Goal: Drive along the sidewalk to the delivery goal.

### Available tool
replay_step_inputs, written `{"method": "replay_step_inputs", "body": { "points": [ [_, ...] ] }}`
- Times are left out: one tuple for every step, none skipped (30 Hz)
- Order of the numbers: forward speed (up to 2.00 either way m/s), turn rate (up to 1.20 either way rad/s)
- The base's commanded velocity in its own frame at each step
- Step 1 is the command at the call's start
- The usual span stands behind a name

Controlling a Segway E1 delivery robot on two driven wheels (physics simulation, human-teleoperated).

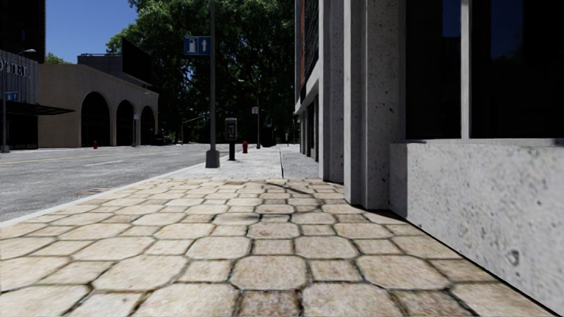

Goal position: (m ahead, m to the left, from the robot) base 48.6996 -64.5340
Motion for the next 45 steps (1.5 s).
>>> {"method": "replay_step_inputs", "body": {
  "points": [
    [2.0,0.0],
    [2.0,0.0],
    [2.0,0.0],
    [2.0,0.0],
    [2.0,0.0],
    [2.0,0.0],
    [2.0,0.0],
    [2.0,0.0],
    [2.0,0.0],
    [2.0,0.0],
    [2.0,0.0],
    [2.0,0.0],
    [2.0,0.0],
    [2.0,0.0],
    [2.0,0.0],
    [2.0,0.0],
    [2.0,0.0],
    [2.0,0.0],
    [2.0,0.0],
    [2.0,0.0],
    [2.0,0.0],
    [2.0,0.0],
    [2.0,0.0],
    [2.0,0.0],
    [2.0,0.0],
    [2.0,0.0],
    [2.0,0.0],
    [2.0,0.0],
    [2.0,0.0],
    [2.0,0.0],
    [2.0,0.0],
    [2.0,0.0],
    [2.0,0.0],
    [2.0,0.0],
    [2.0,0.0],
    [2.0,0.0],
    [2.0,0.0],
    [2.0,0.0],
    [2.0,0.0],
    [2.0,0.0],
    [2.0,0.0],
    [2.0,0.0],
    [2.0,0.0],
    [2.0,0.0],
    [2.0,0.0]
  ]
}}
